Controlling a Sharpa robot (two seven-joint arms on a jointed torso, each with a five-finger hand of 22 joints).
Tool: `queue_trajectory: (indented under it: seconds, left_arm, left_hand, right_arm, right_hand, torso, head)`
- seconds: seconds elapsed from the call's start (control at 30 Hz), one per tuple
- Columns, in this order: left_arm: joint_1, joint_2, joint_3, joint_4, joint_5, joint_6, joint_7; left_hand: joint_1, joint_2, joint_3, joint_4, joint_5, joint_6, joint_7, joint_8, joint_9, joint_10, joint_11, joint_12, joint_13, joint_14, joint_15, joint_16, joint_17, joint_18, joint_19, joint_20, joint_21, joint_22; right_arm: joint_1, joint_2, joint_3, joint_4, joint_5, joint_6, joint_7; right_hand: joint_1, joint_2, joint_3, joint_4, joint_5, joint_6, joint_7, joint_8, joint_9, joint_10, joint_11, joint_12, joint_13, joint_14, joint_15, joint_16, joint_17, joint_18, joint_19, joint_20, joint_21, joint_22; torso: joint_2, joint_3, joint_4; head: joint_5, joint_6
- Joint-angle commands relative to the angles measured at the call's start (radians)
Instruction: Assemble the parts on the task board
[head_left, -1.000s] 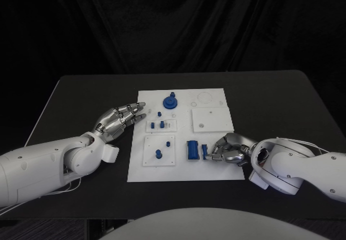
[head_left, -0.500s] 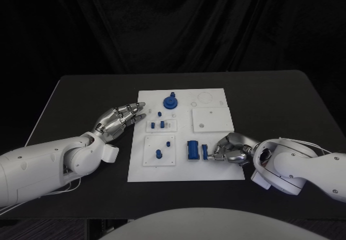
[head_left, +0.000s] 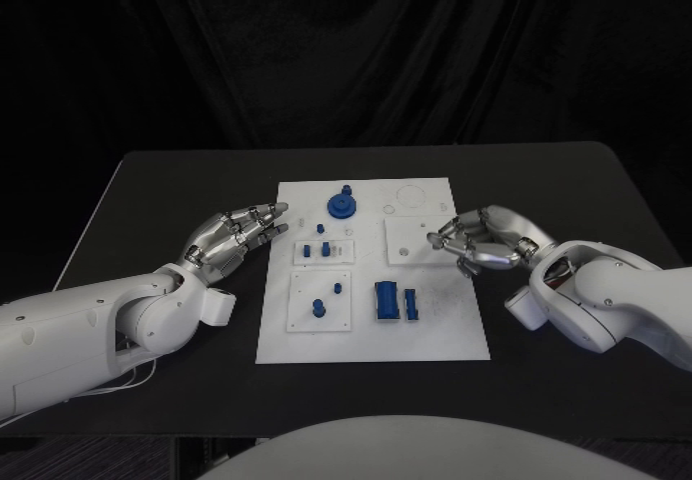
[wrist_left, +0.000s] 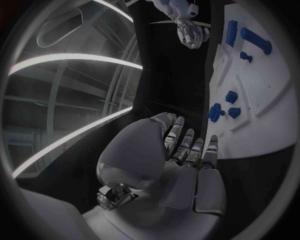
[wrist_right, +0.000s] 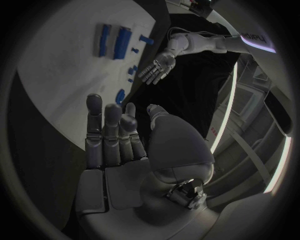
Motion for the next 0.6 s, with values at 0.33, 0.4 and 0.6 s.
queue_trajectory:
  seconds: [0.33,0.4,0.6]
  left_arm:
    - [0.062,-0.018,0.001,0.058,0.001,-0.051,0.087]
    - [0.064,-0.009,0.001,0.053,0.001,-0.051,0.091]
    - [0.065,0.039,0.001,0.018,0.001,-0.044,0.118]
  left_hand:
    - [-0.046,-0.002,-0.020,0.025,-0.002,-0.359,-0.100,-0.057,-0.070,-0.050,-0.076,-0.101,-0.010,-0.054,-0.075,-0.059,-0.015,0.018,-0.029,-0.036,-0.012,-0.062]
    - [-0.058,-0.001,-0.045,0.041,-0.005,-0.463,-0.145,-0.066,-0.084,-0.068,-0.089,-0.137,-0.014,-0.067,-0.086,-0.073,-0.019,0.017,-0.047,-0.046,-0.017,-0.092]
    - [-0.089,0.015,-0.165,0.145,-0.012,-0.559,-0.288,-0.077,-0.094,-0.144,-0.182,-0.288,-0.032,-0.081,-0.069,-0.085,-0.025,0.015,-0.076,-0.049,-0.024,-0.141]
  right_arm:
    - [0.009,0.064,0.000,-0.079,0.455,0.065,0.481]
    - [-0.001,0.069,0.000,-0.092,0.469,0.091,0.511]
    - [-0.039,0.064,0.000,-0.124,0.490,0.153,0.573]
  right_hand:
    - [0.045,0.017,-0.025,0.007,0.005,-0.222,0.091,-0.237,-0.355,-0.516,0.259,-0.688,-0.719,-0.562,0.271,-0.633,-0.539,-0.066,-0.551,0.207,-0.520,-0.448]
    - [0.039,0.019,-0.047,0.008,-0.012,-0.397,-0.003,-0.325,-0.442,-0.662,0.235,-0.759,-0.775,-0.743,0.270,-0.717,-0.589,-0.097,-0.917,0.217,-0.566,-0.901]
    - [0.025,0.041,-0.139,0.006,-0.064,-0.644,-0.194,-0.438,-0.603,-0.922,0.117,-0.917,-0.936,-1.042,0.244,-0.863,-0.675,-0.100,-0.993,0.215,-0.567,-1.028]
  torso:
    - [-0.051,0.0075,-0.0147]
    - [-0.066,0.0108,-0.0189]
    - [-0.107,0.0189,-0.0337]
  head:
    - [0.033,0.000]
    - [0.035,0.000]
    - [0.039,0.000]
